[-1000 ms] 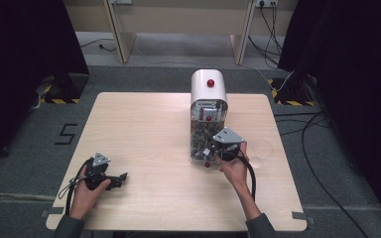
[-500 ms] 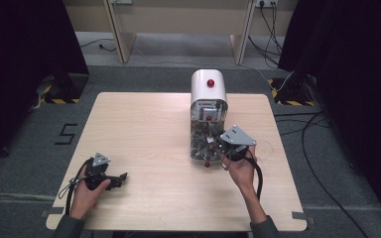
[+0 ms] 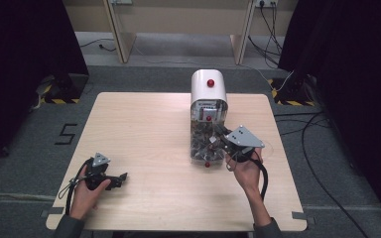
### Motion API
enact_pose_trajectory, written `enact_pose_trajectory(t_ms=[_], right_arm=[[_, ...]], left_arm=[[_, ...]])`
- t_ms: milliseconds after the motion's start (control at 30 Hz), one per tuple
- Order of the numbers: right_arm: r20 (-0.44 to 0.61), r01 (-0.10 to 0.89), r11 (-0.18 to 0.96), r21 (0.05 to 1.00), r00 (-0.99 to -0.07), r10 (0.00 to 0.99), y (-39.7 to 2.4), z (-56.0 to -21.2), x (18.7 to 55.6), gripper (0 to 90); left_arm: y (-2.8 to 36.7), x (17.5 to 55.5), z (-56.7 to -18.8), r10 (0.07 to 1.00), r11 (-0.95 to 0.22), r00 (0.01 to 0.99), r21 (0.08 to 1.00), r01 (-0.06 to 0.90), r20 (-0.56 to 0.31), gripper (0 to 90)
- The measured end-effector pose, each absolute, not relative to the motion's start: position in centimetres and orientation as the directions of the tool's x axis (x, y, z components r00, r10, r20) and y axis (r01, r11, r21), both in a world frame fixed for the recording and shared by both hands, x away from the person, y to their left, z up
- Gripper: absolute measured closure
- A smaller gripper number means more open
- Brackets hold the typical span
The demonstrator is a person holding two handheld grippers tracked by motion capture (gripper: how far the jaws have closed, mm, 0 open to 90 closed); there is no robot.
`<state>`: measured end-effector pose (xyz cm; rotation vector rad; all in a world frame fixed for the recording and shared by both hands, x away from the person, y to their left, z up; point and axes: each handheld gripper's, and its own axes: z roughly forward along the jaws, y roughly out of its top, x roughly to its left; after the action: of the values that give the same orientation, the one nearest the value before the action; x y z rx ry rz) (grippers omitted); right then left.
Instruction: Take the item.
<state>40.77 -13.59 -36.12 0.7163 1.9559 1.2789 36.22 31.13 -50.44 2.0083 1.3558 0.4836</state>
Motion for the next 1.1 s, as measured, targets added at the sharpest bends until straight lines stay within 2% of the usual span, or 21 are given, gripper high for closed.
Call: enact_pose_trajectory(t_ms=[1100], right_arm=[[-0.230,0.056,0.300,0.952,-0.516,0.825,-18.9,-33.2,39.7,84.1]], left_arm=[[31.1,36.2,-50.4,0.917,-0.247,0.395,0.697,0.674,-0.057,0.0]])
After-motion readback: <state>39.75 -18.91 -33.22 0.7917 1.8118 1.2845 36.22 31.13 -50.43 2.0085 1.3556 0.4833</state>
